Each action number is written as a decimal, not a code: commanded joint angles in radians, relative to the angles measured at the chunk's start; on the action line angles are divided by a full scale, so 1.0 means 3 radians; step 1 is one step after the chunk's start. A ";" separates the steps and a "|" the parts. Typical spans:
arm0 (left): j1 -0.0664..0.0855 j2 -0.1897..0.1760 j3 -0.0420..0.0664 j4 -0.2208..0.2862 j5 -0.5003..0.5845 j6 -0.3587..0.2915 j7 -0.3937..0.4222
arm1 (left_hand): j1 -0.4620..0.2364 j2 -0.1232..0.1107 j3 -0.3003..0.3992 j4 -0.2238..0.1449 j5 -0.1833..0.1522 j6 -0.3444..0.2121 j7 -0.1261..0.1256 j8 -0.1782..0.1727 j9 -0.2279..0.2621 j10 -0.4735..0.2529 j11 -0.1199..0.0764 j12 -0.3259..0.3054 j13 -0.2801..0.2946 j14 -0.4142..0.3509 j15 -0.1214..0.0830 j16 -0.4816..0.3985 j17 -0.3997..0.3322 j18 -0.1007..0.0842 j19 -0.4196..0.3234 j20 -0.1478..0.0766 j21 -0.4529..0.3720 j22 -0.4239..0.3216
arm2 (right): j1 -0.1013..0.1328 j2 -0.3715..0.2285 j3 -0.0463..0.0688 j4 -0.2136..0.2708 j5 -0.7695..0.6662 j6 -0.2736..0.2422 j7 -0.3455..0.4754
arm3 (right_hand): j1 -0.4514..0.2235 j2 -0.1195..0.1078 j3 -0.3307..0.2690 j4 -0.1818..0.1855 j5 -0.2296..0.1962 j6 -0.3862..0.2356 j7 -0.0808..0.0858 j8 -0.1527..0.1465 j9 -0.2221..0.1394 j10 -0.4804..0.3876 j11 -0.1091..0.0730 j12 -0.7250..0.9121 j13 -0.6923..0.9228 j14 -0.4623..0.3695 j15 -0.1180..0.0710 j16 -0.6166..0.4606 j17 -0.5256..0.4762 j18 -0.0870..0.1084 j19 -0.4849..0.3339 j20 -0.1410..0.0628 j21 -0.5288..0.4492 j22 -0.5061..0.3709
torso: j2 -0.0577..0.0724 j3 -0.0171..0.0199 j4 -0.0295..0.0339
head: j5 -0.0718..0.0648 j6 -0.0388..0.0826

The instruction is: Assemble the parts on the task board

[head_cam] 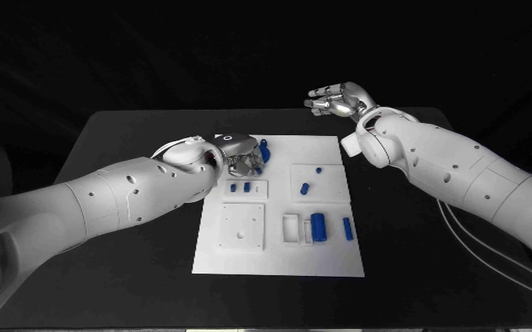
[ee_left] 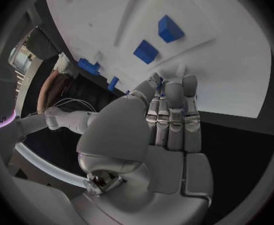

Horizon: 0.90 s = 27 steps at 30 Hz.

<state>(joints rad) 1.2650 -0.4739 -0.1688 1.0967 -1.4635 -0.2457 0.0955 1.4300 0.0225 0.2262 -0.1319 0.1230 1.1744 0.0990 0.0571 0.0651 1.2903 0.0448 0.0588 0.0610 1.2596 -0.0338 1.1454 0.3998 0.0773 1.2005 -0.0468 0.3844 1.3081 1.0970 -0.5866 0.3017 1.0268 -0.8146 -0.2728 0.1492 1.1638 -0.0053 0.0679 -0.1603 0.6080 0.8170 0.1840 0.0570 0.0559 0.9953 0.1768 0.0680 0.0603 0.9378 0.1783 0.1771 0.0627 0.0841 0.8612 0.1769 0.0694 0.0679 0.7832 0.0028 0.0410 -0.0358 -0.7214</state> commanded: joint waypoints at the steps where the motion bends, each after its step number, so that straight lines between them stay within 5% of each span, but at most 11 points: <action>1: -0.0007 -0.0029 0.0056 0.0060 0.0057 -0.0076 0.0053 | -0.0016 0.0002 -0.0001 -0.0021 0.0012 0.0006 0.0000 0.0020 0.0001 -0.0007 -0.0001 -0.0001 -0.0003 0.0018 0.0001 -0.0001 -0.0002 0.0043 -0.0009 -0.0020 0.0006 0.0073 | -0.0001 -0.0006 0.0002 -0.0007 -0.0009 0.0037 0.0024 | -0.0016 0.0002 0.0002 0.0004 0.0003 -0.0014 -0.0010 -0.0009 -0.0005 -0.0020 -0.0007 -0.0010 -0.0005 -0.0023 -0.0001 0.0005 -0.0005 -0.0022 -0.0023 -0.0001 0.0007 -0.0004 | -0.0001 -0.0004 -0.0002 | 0.0026 0.0008; 6: -0.0007 -0.0102 0.0141 0.0155 0.0076 -0.0065 0.0036 | -0.0018 -0.0002 0.0005 -0.0036 0.0014 0.0016 -0.0001 0.0019 0.0001 0.0001 -0.0003 -0.0003 -0.0003 0.0025 -0.0001 -0.0003 -0.0003 0.0045 -0.0015 -0.0021 0.0021 0.0073 | -0.0001 -0.0014 0.0002 -0.0011 -0.0005 0.0040 0.0022 | -0.0016 0.0002 0.0002 0.0004 0.0003 -0.0014 -0.0010 -0.0009 -0.0005 -0.0020 -0.0007 -0.0010 -0.0005 -0.0023 -0.0001 0.0005 -0.0005 -0.0022 -0.0023 -0.0001 0.0007 -0.0004 | 0.0000 0.0006 -0.0002 | 0.0055 0.0023; 10: -0.0002 -0.0175 0.0175 0.0243 0.0113 0.0023 0.0007 | -0.0013 0.0007 0.0011 -0.0042 0.0012 0.0021 0.0000 0.0020 0.0001 0.0002 -0.0003 -0.0002 -0.0003 0.0024 -0.0002 -0.0008 -0.0004 0.0045 -0.0020 -0.0023 0.0025 0.0072 | -0.0001 -0.0018 0.0002 -0.0011 -0.0003 0.0044 0.0019 | -0.0016 0.0002 0.0002 0.0004 0.0003 -0.0014 -0.0010 -0.0009 -0.0005 -0.0020 -0.0007 -0.0010 -0.0005 -0.0023 -0.0001 0.0005 -0.0005 -0.0022 -0.0023 -0.0001 0.0007 -0.0004 | -0.0001 0.0008 -0.0004 | 0.0073 0.0025; 27: 0.0003 -0.0381 0.0195 0.0359 0.0145 0.0184 -0.0074 | -0.0002 0.0003 -0.0002 -0.0060 -0.0003 0.0025 0.0000 0.0019 0.0000 0.0003 -0.0004 -0.0002 -0.0003 0.0034 -0.0005 -0.0024 -0.0009 0.0046 -0.0030 -0.0025 0.0021 0.0067 | -0.0008 -0.0023 0.0002 -0.0019 0.0015 0.0057 0.0018 | -0.0016 0.0002 0.0002 0.0004 0.0003 -0.0014 -0.0010 -0.0009 -0.0005 -0.0020 -0.0007 -0.0010 -0.0005 -0.0023 -0.0001 0.0005 -0.0005 -0.0022 -0.0023 -0.0001 0.0007 -0.0004 | 0.0005 0.0007 -0.0004 | 0.0121 0.0011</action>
<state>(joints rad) 1.2652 -0.5868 -0.1111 1.2021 -1.4279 -0.2119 0.0803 1.4301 0.0223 0.2269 -0.1436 0.1227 1.1733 0.0996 0.0569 0.0646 1.2901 0.0448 0.0587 0.0595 1.2632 -0.0372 1.1415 0.3988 0.0770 1.1970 -0.0501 0.3888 1.3077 1.0954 -0.5928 0.3018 1.0207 -0.8126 -0.2684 0.1490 1.1638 -0.0053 0.0679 -0.1603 0.6080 0.8169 0.1840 0.0570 0.0560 0.9954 0.1768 0.0680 0.0603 0.9378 0.1784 0.1771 0.0627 0.0842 0.8612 0.1769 0.0694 0.0679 0.7845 0.0046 0.0402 -0.0019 -0.7175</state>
